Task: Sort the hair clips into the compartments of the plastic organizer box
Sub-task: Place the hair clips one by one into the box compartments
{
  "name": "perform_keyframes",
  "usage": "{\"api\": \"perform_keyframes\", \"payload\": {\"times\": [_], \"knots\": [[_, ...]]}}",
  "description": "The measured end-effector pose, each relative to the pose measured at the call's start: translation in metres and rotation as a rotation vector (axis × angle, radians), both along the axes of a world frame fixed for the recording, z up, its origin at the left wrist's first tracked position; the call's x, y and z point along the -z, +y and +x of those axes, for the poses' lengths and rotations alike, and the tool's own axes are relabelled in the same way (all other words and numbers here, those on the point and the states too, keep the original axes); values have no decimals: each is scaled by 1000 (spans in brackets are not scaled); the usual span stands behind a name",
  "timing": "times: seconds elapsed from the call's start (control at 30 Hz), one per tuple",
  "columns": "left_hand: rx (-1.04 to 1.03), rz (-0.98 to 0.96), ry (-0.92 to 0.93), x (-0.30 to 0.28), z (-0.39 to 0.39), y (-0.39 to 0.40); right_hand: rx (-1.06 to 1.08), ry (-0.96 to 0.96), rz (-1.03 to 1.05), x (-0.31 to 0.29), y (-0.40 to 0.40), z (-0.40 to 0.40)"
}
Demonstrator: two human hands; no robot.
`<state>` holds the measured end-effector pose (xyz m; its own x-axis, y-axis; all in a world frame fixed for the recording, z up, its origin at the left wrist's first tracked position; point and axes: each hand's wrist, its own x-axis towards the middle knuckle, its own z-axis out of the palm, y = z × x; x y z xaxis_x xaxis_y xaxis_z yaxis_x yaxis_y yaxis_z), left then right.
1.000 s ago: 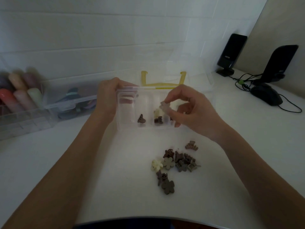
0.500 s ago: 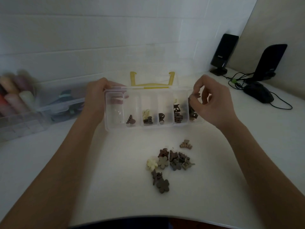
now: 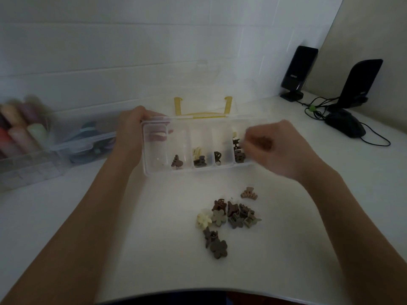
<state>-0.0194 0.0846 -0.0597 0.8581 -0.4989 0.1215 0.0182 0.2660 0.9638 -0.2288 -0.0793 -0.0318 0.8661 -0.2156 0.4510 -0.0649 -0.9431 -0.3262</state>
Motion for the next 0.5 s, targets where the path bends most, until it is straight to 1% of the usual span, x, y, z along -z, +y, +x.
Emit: {"api": "perform_keyframes", "payload": {"times": [0.07, 0.1, 0.13, 0.2, 0.27, 0.37, 0.5], "knots": [[1, -4, -7, 1, 1, -1, -30, 198, -28, 1, 13, -10], [4, -8, -3, 1, 3, -1, -22, 287, -80, 4, 18, -14], [2, -6, -5, 2, 4, -1, -3, 362, -152, 8, 22, -18], [0, -1, -17, 3, 5, -1, 54, 450, -281, 14, 27, -23], [5, -14, -14, 4, 4, -2, 94, 486, -290, 21, 28, -25], [16, -27, -3, 5, 3, -2, 109, 467, -189, 32, 29, -25], [15, -30, -38, 4, 2, -1, 19, 407, -26, 36, 34, -20]]}}
